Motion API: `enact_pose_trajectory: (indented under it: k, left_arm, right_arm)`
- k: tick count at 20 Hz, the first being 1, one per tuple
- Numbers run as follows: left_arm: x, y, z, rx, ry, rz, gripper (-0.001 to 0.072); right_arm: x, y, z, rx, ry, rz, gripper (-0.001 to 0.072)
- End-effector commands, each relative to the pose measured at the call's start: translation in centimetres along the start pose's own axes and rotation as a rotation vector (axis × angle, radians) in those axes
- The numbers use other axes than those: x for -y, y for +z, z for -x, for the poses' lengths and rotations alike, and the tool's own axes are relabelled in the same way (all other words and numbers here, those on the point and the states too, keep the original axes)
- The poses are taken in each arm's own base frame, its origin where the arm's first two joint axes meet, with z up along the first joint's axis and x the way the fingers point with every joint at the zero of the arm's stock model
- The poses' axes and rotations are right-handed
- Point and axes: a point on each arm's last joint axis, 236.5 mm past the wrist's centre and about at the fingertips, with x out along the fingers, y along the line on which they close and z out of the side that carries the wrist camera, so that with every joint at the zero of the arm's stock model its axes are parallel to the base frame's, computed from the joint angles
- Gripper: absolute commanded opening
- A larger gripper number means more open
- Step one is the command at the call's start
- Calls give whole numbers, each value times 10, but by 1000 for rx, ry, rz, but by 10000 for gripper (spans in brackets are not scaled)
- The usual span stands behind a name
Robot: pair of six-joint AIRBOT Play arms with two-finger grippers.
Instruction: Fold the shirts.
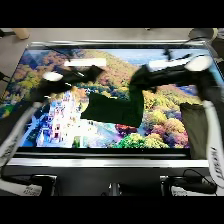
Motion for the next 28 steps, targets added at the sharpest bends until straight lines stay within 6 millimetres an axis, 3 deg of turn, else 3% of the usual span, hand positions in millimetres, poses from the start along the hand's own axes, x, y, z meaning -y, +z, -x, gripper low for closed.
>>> enact_pose_trajectory:
  k: [1,3,4,5,6,9,10,11,12,13,14,15,16,17,19,21,22,25,26,28]
  left_arm:
    - [35,89,122,199,87,-223,32]
    - [65,109,172,280,88,-287,33]
    - [78,112,190,304,86,-312,33]
    - [89,112,204,316,82,-334,33]
    - [97,110,212,313,78,-350,33]
    - [97,92,217,242,109,-400,33]
    - [90,86,216,215,126,-393,33]
    - [81,82,214,190,154,-385,33]
    - [72,79,214,174,179,-384,33]
    - [62,75,212,160,199,-380,33]
    - [54,72,210,149,210,-369,33]
    - [46,66,208,134,215,-348,33]
    - [40,61,204,120,217,-326,33]
    - [35,54,200,103,217,-314,33]
    - [31,42,192,73,210,-299,33]
    - [34,34,185,51,197,-288,33]
    - [38,30,182,43,188,-291,34]
    - [45,23,176,26,170,-299,33]
    - [47,22,175,26,167,-300,34]
    - [47,22,175,25,165,-302,34]
  right_arm:
    - [-8,-18,-118,-33,114,-104,25]
    - [3,-39,-170,-76,141,-201,32]
    - [6,-43,-186,-80,165,-228,194]
    - [6,-42,-193,-74,201,-240,503]
    - [0,-39,-192,-67,243,-213,600]
    - [2,-17,-146,-61,241,-118,598]
    - [13,-10,-124,-67,190,-86,598]
    - [37,-4,-98,-74,92,-54,598]
    - [73,0,-70,-86,-46,-29,598]
    - [125,0,-35,-114,-247,-19,598]
    - [183,-10,5,-174,-466,-61,599]
    - [225,-27,36,-238,-618,-119,599]
    - [249,-46,49,-297,-670,-169,599]
    - [258,-66,44,-338,-639,-212,598]
    - [257,-84,10,-337,-516,-225,598]
    - [250,-80,-21,-267,-436,-227,593]
    - [247,-75,-34,-244,-419,-216,549]
    - [240,-62,-62,-164,-391,-201,513]
    - [234,-58,-69,-146,-367,-193,425]
    - [212,-44,-65,-137,-297,-136,29]
